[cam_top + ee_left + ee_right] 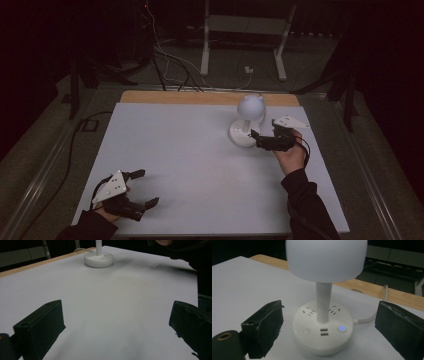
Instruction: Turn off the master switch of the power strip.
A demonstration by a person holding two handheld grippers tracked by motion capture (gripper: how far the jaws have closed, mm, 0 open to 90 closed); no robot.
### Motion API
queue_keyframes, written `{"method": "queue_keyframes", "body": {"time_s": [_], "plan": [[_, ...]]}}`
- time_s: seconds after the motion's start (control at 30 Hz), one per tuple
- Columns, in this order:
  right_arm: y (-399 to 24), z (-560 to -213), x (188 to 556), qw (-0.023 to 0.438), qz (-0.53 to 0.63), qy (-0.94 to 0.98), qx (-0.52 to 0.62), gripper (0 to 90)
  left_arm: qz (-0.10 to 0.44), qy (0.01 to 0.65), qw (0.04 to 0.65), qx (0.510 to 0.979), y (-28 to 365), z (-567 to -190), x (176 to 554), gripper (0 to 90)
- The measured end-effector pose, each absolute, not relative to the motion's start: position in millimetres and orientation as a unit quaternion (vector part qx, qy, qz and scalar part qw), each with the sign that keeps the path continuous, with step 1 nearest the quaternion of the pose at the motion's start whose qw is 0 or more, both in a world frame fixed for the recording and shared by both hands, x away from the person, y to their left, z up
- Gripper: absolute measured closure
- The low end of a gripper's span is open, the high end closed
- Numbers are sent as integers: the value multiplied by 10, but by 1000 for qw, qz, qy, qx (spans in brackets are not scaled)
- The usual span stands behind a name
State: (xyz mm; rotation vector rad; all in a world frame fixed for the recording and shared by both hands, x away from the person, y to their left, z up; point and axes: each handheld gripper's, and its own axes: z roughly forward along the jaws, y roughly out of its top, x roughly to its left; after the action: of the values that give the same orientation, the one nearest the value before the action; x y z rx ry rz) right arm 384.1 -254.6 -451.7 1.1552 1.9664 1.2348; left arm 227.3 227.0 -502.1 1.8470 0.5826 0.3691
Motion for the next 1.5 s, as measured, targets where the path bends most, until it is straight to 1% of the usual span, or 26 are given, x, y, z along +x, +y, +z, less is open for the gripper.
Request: {"method": "queue_keyframes", "body": {"time_s": [0.23,0.37,0.57,0.6,0.63,0.73,0.8,0.9,0.97,1.0,1.03,1.17,1.27,1.33,1.5], "plan": [[-2562,-4558,3945,283,457,719,441,75,156,246,551,782,2271,-5021,2272,3],[-2565,-4596,3991,301,445,717,445,72,155,247,552,781,2273,-5018,2272,3],[-2583,-4672,4052,300,443,701,471,75,155,247,551,782,2272,-5019,2273,3],[-2589,-4683,4059,297,447,698,475,87,155,247,551,782,2272,-5019,2273,3],[-2588,-4694,4062,300,442,696,479,118,154,247,550,783,2269,-5023,2270,3],[-2587,-4721,4083,303,436,688,495,148,153,249,552,781,2270,-5022,2275,3],[-2588,-4729,4101,298,432,684,506,154,154,248,550,783,2267,-5025,2272,3],[-2572,-4739,4121,298,417,683,520,209,154,247,550,783,2267,-5024,2273,3],[-2558,-4741,4124,297,401,682,535,362,151,250,550,782,2268,-5026,2275,3],[-2553,-4747,4124,304,395,682,536,400,151,250,549,783,2267,-5027,2274,3],[-2547,-4753,4126,303,394,682,537,409,152,248,548,785,2268,-5027,2276,3],[-2529,-4778,4139,299,390,678,546,552,151,249,549,783,2266,-5028,2275,3],[-2511,-4793,4144,304,390,674,549,643,151,249,549,783,2266,-5027,2276,3],[-2496,-4804,4148,309,389,673,548,719,152,249,549,784,2266,-5027,2275,3],[-2450,-4863,4171,322,380,675,544,847,151,249,550,783,2267,-5026,2274,3]]}}
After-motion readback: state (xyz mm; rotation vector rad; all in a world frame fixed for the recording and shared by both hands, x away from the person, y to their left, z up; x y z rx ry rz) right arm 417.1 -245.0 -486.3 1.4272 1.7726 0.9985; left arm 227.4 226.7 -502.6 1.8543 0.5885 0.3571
